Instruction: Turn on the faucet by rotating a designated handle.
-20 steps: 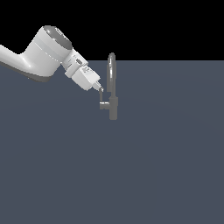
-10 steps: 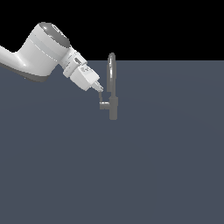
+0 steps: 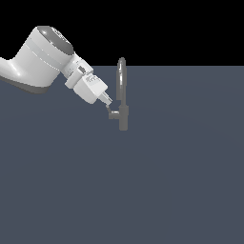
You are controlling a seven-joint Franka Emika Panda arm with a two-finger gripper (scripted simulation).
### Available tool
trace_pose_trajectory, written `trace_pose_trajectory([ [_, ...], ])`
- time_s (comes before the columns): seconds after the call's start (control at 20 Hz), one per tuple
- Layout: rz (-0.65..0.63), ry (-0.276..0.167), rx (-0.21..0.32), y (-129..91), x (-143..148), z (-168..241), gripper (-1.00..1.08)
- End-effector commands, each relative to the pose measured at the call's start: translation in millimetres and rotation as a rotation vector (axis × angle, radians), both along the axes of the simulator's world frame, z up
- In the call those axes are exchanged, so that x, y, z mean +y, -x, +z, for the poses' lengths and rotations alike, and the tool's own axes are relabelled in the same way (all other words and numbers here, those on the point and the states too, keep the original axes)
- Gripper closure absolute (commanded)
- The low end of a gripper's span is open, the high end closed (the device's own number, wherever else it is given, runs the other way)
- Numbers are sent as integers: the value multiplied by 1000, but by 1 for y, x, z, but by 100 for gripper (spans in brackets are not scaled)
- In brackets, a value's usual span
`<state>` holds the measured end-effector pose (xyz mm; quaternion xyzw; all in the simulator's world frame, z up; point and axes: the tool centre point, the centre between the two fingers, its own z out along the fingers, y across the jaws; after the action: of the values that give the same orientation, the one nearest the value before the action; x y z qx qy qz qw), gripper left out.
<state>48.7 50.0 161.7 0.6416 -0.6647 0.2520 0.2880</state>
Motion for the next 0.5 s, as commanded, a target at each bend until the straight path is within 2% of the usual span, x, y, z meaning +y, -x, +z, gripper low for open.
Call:
trace_pose_trajectory([
  [0.0,-6,2,19,14,1,-10,108],
  [0.15,-7,1,19,23,2,-14,108],
  [0.25,-10,6,10,17,-3,-9,108],
  [0.45,-9,4,14,27,-1,-27,108],
])
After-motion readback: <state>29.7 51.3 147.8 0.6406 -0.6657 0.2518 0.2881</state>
